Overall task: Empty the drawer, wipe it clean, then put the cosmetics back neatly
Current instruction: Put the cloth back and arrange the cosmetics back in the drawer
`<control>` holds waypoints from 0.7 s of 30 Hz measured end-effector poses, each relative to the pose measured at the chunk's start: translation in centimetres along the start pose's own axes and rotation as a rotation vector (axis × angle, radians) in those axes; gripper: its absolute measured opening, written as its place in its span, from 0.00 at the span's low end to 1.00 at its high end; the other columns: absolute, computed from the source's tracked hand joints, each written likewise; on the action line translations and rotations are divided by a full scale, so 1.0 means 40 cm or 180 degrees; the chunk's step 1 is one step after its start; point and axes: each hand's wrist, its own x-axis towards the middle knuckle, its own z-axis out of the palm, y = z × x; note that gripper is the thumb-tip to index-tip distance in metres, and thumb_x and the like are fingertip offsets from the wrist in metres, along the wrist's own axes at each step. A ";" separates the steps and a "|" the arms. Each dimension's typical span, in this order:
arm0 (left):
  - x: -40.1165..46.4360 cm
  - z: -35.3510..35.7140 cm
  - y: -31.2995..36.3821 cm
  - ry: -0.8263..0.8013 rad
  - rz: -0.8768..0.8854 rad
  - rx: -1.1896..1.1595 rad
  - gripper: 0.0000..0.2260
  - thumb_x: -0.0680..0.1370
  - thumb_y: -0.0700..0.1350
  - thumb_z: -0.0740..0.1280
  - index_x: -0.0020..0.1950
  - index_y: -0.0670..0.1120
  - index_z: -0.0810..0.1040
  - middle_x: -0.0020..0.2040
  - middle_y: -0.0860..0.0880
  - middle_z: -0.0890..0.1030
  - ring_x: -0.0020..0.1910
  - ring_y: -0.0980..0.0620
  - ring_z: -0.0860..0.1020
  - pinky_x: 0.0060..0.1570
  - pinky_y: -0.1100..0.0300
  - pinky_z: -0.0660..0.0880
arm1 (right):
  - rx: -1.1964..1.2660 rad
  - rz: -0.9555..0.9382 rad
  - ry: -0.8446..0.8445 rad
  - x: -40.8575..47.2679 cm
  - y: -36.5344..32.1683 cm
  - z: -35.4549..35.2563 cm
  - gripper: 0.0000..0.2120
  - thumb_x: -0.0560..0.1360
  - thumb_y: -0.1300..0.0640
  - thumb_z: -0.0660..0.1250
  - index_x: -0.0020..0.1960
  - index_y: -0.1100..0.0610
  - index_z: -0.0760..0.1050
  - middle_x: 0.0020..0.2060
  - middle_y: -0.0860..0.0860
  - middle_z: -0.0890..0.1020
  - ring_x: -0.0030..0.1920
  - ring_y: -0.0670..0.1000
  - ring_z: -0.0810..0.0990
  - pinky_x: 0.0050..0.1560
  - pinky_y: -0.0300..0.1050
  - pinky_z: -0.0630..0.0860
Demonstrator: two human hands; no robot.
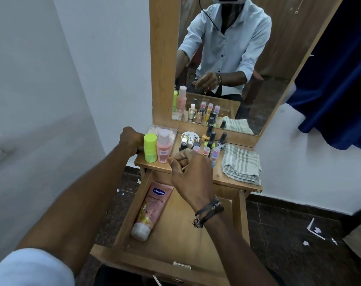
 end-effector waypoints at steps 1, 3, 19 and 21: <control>0.002 -0.001 0.000 -0.0011 -0.0049 -0.0036 0.18 0.66 0.35 0.78 0.51 0.35 0.74 0.50 0.36 0.76 0.44 0.39 0.78 0.35 0.48 0.79 | 0.0026 0.0017 -0.0022 -0.003 0.002 0.001 0.04 0.76 0.53 0.71 0.48 0.54 0.82 0.41 0.46 0.84 0.41 0.45 0.82 0.37 0.38 0.78; 0.000 -0.004 0.001 -0.0022 -0.0138 -0.0223 0.20 0.67 0.33 0.77 0.55 0.34 0.74 0.51 0.37 0.76 0.45 0.39 0.78 0.35 0.48 0.78 | 0.0042 0.0076 -0.0096 -0.018 0.014 0.005 0.03 0.76 0.54 0.71 0.47 0.53 0.81 0.39 0.45 0.83 0.40 0.44 0.81 0.35 0.35 0.75; 0.018 -0.082 -0.044 0.0349 -0.0700 -0.2130 0.12 0.74 0.34 0.72 0.52 0.39 0.71 0.55 0.40 0.79 0.44 0.43 0.80 0.32 0.46 0.79 | 0.0073 0.0311 -0.0266 -0.089 0.075 0.023 0.02 0.77 0.55 0.70 0.45 0.50 0.79 0.37 0.42 0.81 0.35 0.39 0.77 0.32 0.30 0.70; 0.010 -0.086 -0.044 0.0690 -0.0718 -0.2303 0.21 0.70 0.34 0.76 0.58 0.38 0.71 0.55 0.40 0.78 0.44 0.42 0.81 0.35 0.43 0.80 | 0.0099 0.0325 -0.0237 -0.094 0.076 0.026 0.05 0.77 0.55 0.70 0.43 0.48 0.77 0.37 0.42 0.81 0.36 0.40 0.78 0.33 0.31 0.71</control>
